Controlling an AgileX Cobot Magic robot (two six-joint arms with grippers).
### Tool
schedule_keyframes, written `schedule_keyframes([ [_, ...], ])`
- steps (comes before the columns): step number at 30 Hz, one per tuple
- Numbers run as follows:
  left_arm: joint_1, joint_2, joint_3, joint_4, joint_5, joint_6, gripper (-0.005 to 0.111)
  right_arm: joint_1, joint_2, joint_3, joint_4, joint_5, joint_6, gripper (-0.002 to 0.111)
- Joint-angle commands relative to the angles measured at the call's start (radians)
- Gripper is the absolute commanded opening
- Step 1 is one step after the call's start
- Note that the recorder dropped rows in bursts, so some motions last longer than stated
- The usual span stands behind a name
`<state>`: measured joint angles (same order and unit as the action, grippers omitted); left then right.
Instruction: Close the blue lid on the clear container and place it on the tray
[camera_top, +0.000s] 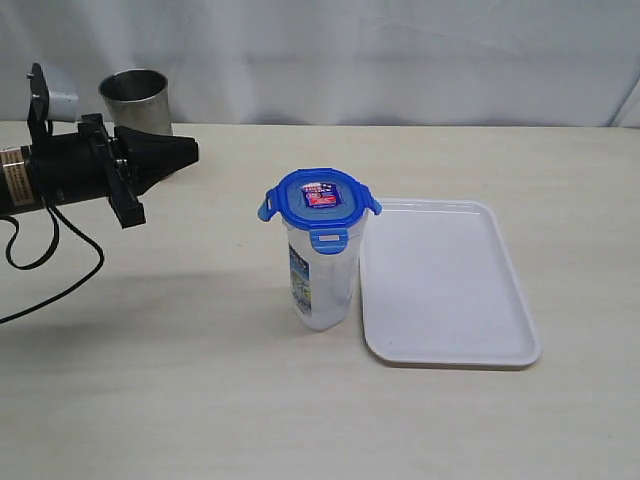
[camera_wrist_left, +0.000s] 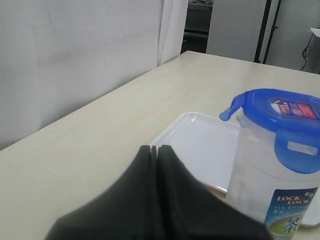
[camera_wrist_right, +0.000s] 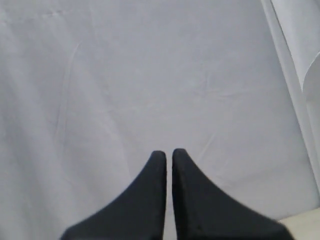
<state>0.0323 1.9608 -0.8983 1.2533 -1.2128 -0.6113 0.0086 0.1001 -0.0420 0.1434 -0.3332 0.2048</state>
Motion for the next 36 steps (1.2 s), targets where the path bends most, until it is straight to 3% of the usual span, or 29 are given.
schedule_keyframes([
  [1,0.002,0.002,-0.004,0.015,-0.008,-0.013,0.0,0.035,0.251,-0.112,-0.052,0.084,0.02,0.004],
  [12,-0.01,0.018,0.0,0.056,0.003,-0.021,0.0,0.264,0.728,-0.156,-0.263,0.086,0.02,0.004],
  [17,-0.098,0.034,0.0,0.027,0.008,0.039,0.0,0.429,0.967,-0.156,-0.35,-0.09,0.02,0.004],
  [26,-0.103,0.034,0.0,0.119,-0.008,-0.037,0.0,0.437,1.363,-0.345,-0.451,-0.165,0.022,0.004],
  [36,-0.149,0.034,0.0,0.033,0.007,-0.006,0.0,0.434,1.42,-0.364,-0.442,-0.202,0.022,0.004],
])
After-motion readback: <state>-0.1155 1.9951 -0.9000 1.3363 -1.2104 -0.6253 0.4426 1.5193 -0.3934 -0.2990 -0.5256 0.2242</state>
